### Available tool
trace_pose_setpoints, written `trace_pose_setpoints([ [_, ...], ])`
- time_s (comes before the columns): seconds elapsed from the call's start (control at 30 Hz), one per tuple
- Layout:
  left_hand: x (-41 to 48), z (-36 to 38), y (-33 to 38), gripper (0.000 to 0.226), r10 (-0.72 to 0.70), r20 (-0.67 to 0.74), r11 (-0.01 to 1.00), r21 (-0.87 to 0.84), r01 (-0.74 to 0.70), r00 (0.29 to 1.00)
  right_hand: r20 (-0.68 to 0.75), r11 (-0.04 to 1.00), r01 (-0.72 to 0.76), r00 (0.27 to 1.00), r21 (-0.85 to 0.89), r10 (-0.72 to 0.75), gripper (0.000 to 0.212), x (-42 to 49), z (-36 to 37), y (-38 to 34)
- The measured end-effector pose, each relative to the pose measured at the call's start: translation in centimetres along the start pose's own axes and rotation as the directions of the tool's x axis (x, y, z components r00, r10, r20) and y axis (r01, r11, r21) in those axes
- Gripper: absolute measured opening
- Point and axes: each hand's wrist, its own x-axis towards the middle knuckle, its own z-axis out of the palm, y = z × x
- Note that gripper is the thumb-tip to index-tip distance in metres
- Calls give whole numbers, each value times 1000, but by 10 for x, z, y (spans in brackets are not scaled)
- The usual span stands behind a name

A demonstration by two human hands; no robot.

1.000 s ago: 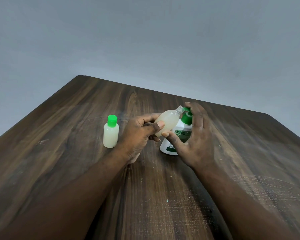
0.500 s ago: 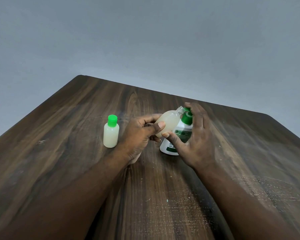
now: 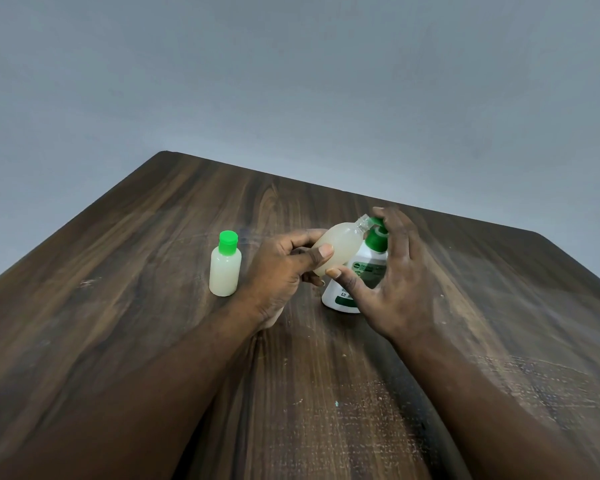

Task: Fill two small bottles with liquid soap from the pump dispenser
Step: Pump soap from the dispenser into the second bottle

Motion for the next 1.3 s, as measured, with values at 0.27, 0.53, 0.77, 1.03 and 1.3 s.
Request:
trace_pose_setpoints([
  [0.27, 1, -1, 0, 31, 4, -8, 1000, 5, -4, 1000, 51, 1000, -2, 999, -9, 3, 97, 6, -8, 0],
  [0.53, -1, -1, 1, 30, -1, -11, 1000, 15, 1, 1000, 20, 1000, -9, 1000, 8, 8, 99, 0, 0, -1],
  [0.77, 0, -1, 2, 29, 12, -10, 1000, 19, -12, 1000, 53, 1000, -1, 999, -23, 2, 99, 5, -8, 1],
  [1.03, -3, 1, 4, 26, -6, 4, 1000, 12, 6, 1000, 34, 1000, -14, 999, 11, 14, 101, 0, 0, 1],
  [1.3, -2, 0, 6, 29, 9, -16, 1000, 23, -9, 1000, 30, 1000, -8, 1000, 9, 7, 99, 5, -5, 0],
])
